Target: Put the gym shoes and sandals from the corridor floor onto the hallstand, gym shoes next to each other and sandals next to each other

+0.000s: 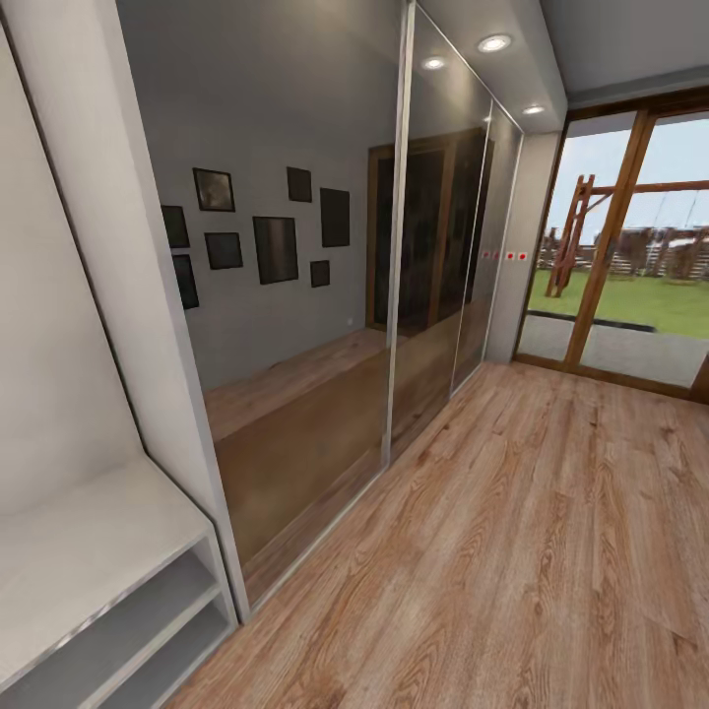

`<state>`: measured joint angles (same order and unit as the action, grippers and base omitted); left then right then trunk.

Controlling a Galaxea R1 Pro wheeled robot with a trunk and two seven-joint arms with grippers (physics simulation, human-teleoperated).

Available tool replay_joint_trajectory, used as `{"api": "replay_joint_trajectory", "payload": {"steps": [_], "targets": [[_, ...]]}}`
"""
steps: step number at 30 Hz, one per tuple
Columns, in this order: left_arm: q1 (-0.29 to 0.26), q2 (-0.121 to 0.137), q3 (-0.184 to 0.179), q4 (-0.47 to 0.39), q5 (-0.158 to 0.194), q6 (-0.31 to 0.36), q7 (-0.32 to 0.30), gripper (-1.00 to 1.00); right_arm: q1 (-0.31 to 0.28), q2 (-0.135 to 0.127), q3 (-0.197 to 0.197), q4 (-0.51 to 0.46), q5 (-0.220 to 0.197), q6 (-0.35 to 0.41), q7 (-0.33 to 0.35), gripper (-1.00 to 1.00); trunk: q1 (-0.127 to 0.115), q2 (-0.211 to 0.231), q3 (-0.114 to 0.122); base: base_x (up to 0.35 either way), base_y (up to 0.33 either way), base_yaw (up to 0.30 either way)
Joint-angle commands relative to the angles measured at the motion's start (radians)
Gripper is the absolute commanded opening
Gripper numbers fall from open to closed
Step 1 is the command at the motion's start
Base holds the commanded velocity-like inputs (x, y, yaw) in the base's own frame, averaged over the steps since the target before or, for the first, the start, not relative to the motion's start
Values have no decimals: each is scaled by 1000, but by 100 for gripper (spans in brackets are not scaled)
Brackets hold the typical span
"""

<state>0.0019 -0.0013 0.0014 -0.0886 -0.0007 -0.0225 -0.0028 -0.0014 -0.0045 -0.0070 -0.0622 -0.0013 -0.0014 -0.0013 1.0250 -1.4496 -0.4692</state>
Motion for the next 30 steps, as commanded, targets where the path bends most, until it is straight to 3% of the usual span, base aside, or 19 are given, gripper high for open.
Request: {"api": "replay_joint_trajectory", "payload": {"steps": [1,10,15,16,21,30], "targets": [[0,1,0,-7,0,-8,0,100,0,0,-1,-6,0,0,0,100,0,0,-1,0,0,0],[-2,-3,1,-57,2,-58,0,100,0,0,-1,-57,0,0,0,100,0,0,-1,0,0,0],[-6,-20,0,-86,2,-86,0,100,0,0,-1,-85,0,0,0,100,0,0,-1,0,0,0],[-8,-28,0,-436,2,-289,0,100,0,1,-1,-129,0,0,0,100,0,0,-1,0,0,0],[-37,-38,0,-463,2,-302,-1,100,0,0,-1,-147,0,0,2,100,0,0,-1,0,0,0],[-40,-34,0,-457,4,-303,-2,100,0,-1,-1,-174,1,0,3,100,0,0,-1,0,0,0]]}}
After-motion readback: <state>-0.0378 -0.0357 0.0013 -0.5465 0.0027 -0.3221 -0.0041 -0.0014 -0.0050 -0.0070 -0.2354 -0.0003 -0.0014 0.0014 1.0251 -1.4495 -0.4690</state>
